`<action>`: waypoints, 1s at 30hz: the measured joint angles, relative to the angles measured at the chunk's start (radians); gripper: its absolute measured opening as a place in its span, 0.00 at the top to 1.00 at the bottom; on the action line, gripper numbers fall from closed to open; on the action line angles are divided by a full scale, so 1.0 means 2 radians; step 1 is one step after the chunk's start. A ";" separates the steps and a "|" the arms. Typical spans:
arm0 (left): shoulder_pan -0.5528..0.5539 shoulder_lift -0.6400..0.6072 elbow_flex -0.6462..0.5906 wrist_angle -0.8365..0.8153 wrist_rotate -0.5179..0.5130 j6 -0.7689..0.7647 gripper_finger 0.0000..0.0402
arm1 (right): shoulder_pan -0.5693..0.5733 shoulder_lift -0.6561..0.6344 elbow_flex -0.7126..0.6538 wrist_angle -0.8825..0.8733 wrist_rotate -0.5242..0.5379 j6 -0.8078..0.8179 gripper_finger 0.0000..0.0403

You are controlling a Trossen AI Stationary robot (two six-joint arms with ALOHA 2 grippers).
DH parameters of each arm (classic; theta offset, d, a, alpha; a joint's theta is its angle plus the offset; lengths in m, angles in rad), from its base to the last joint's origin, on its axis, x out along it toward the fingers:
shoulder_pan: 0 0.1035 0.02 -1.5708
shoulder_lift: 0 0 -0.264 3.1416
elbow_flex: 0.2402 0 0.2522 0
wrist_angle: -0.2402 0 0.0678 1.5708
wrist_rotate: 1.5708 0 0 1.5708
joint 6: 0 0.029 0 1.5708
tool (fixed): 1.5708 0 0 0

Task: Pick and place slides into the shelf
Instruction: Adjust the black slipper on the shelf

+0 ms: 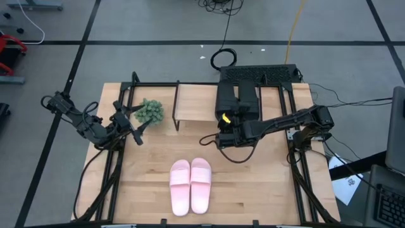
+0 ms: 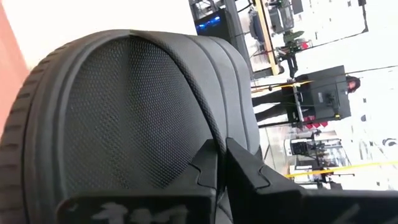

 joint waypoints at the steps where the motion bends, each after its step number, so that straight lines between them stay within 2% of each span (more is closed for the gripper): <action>1: 0.000 0.000 0.000 0.000 0.000 0.000 0.27 | 0.001 0.000 0.000 -0.001 -0.001 0.000 1.00; 26: 0.000 0.000 0.000 -0.001 0.000 0.000 0.27 | 0.008 0.011 0.000 -0.041 -0.028 0.078 1.00; 30: 0.000 0.000 0.000 -0.001 0.000 0.001 0.27 | 0.008 0.020 0.001 -0.082 -0.029 0.114 1.00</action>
